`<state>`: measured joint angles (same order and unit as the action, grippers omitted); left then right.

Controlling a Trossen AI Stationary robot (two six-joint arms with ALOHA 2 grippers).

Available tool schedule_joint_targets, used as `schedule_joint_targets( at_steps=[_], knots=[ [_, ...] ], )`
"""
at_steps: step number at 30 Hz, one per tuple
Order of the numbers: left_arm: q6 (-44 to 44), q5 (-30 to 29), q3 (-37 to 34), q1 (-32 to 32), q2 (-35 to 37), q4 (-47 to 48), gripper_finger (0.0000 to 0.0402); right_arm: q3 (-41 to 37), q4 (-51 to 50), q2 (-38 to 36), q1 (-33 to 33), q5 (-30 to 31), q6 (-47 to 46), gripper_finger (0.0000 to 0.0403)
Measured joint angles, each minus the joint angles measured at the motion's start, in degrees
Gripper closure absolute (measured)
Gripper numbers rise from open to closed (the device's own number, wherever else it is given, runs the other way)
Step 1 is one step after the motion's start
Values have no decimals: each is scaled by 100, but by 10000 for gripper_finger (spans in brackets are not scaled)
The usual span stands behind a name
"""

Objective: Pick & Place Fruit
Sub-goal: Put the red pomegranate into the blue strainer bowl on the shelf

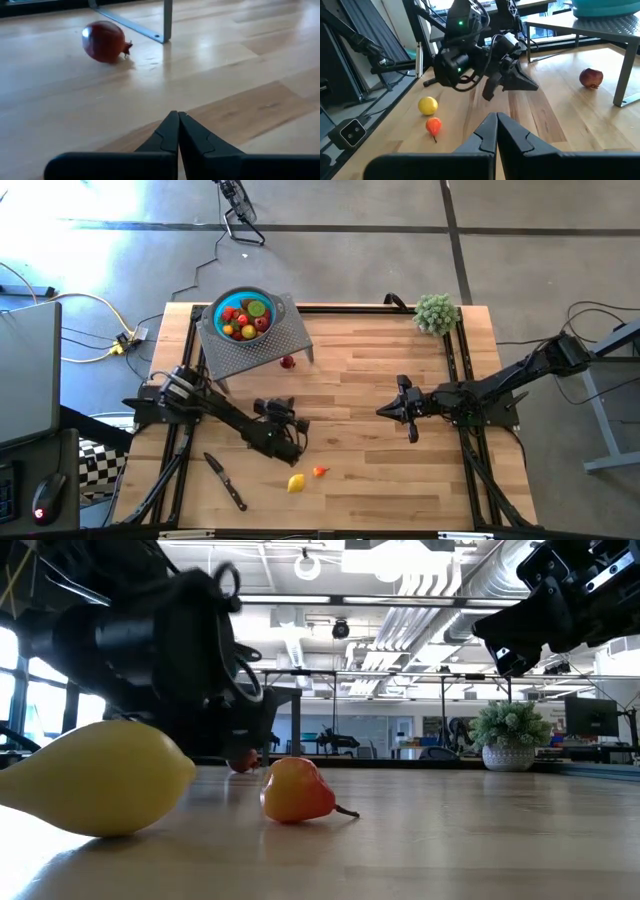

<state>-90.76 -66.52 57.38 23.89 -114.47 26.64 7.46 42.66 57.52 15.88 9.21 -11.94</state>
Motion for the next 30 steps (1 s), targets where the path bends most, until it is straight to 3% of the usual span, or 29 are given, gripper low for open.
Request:
schedule_joint_targets(
  at_steps=[4,30],
  knots=[
    [-379,10,254,-178,-237,749,401,0,-25,0,0,0,0,401],
    [-403,140,374,-1525,-464,1266,401,2,-332,0,0,-22,13,401]
  ],
)
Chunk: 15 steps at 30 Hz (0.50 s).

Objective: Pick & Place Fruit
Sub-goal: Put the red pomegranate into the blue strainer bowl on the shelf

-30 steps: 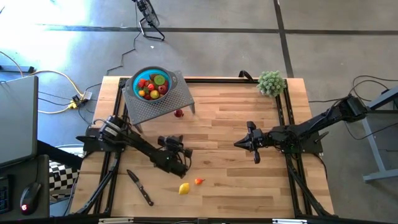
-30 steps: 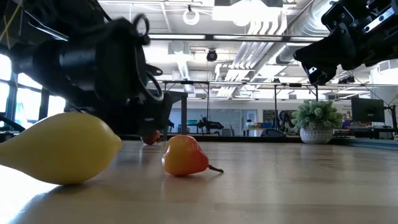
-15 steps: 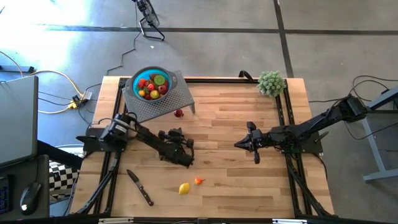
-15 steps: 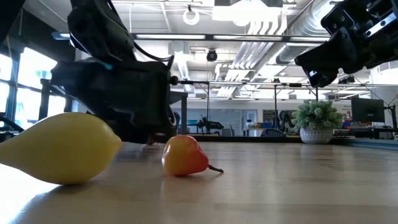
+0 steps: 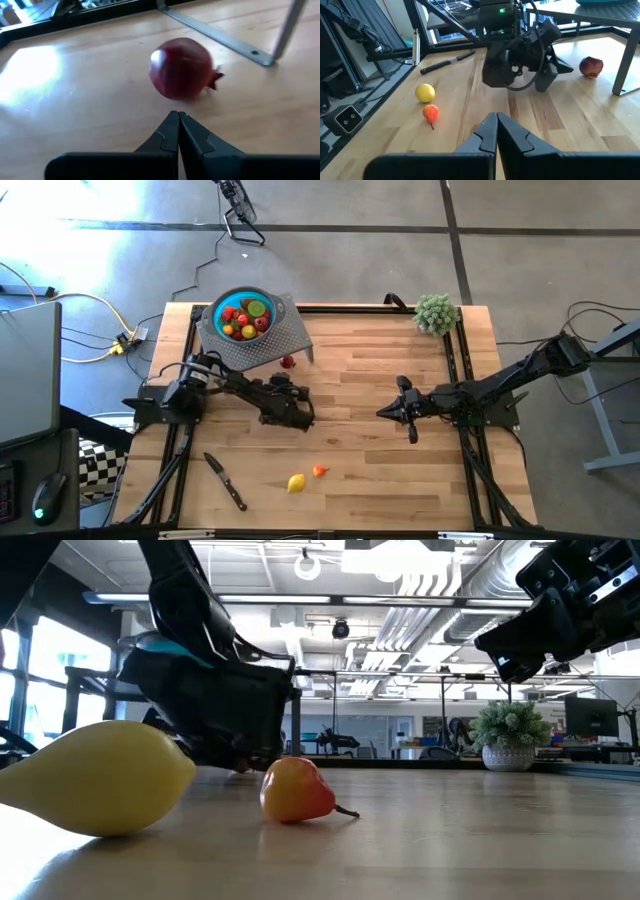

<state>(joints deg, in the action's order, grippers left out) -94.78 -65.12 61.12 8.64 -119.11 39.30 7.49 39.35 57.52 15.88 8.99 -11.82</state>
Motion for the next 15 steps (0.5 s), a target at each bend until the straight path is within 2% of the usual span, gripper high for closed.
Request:
schedule_joint_targets(
  at_steps=[6,11,13,15],
  knots=[
    [3,-83,0,-302,0,44,401,0,-15,0,0,-2,0,401],
    [34,-738,-2,-456,0,-288,401,0,-25,0,0,0,0,401],
    [245,-956,-2,-452,0,-545,401,0,-26,0,0,-2,3,401],
    [676,-932,-2,-452,0,-864,401,0,-28,0,0,-2,3,401]
  ],
)
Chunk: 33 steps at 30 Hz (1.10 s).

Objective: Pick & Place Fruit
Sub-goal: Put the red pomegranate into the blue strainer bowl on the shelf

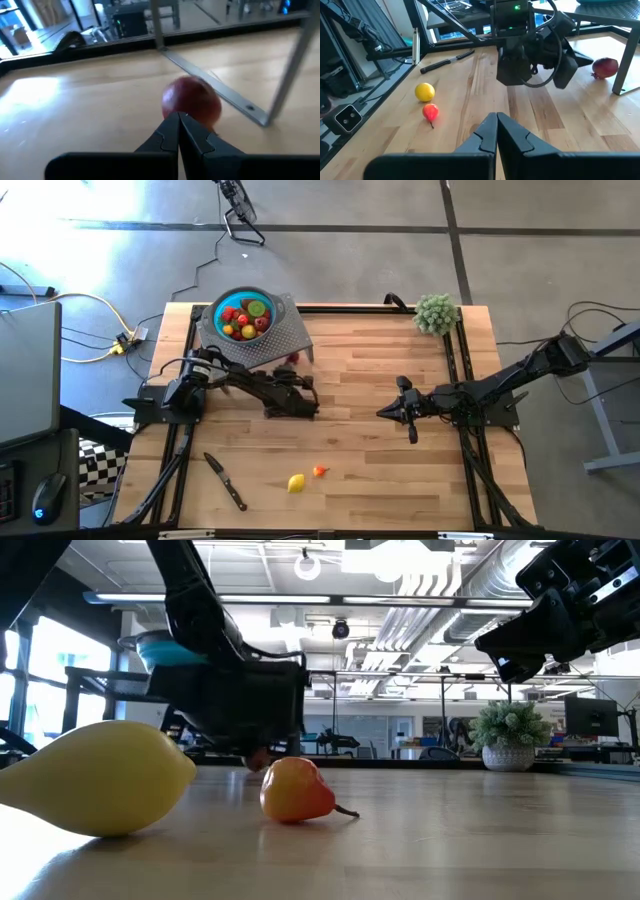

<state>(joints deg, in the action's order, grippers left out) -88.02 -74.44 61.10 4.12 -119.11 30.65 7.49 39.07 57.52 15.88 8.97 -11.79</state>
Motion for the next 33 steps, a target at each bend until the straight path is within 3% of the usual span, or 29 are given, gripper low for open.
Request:
schedule_joint_targets(
  at_steps=[5,12,16,22,33],
  knots=[
    [1163,296,0,39,0,-805,401,0,-2,0,-2,2,2,401],
    [1490,471,0,136,0,-1745,401,0,-4,0,-2,-54,-13,400],
    [1910,658,117,581,0,-1711,401,0,-16,0,0,-205,-26,400],
    [1404,644,601,1321,66,-420,401,-3,-17,0,-1,-202,-6,400],
    [-1797,1349,859,1416,-37,2858,401,-4,-81,0,-2,-197,-3,400]
  ],
)
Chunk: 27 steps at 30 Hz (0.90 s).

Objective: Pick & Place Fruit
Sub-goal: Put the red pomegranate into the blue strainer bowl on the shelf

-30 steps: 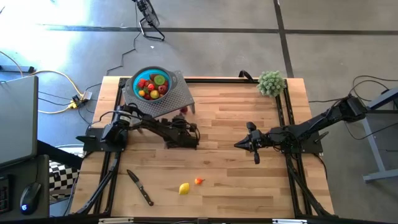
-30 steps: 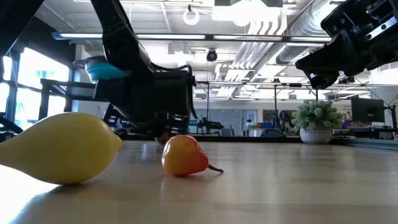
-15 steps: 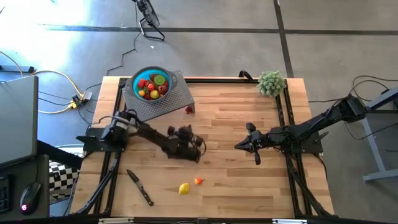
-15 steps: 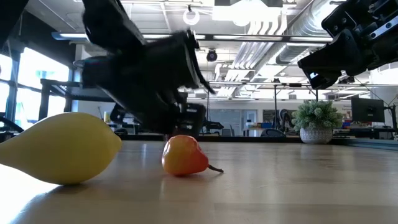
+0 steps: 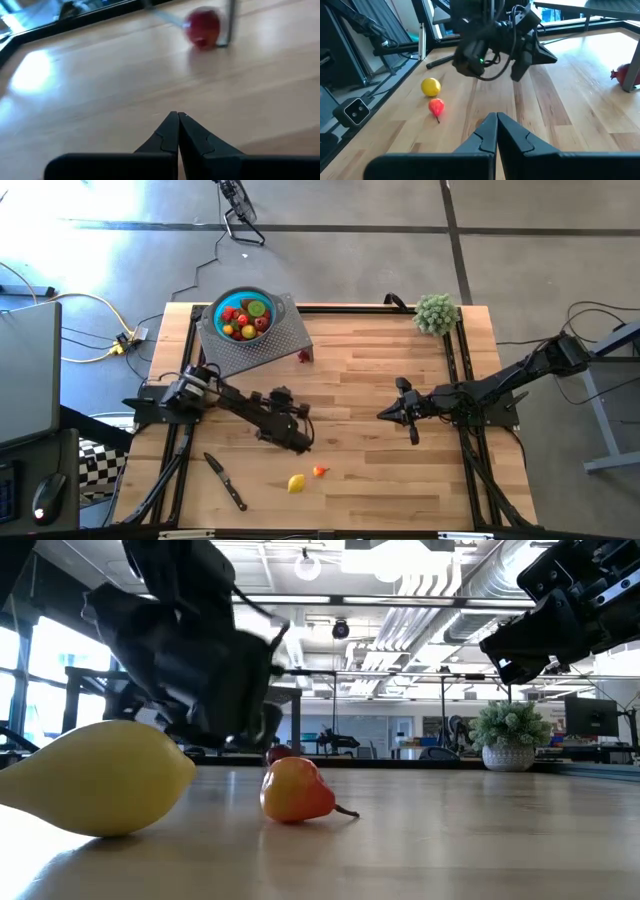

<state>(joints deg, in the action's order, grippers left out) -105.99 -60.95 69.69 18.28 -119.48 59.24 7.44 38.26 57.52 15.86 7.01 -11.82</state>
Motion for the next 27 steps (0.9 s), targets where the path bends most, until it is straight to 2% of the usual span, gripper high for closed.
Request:
schedule_joint_targets(
  at_steps=[5,11,16,22,27],
  knots=[
    [-287,-180,-4,-167,-271,177,401,0,-41,0,0,2,1,400],
    [-585,-404,-3,-536,-750,-284,401,0,-57,0,0,2,1,400],
    [-833,-544,15,-882,-886,-611,401,0,-89,0,0,2,-24,400],
    [-233,-1052,9,-1232,-913,-1184,401,0,-127,0,0,4,-10,400],
    [433,-1160,3,-1569,-927,-1911,401,0,-140,0,0,9,1,400]
  ],
)
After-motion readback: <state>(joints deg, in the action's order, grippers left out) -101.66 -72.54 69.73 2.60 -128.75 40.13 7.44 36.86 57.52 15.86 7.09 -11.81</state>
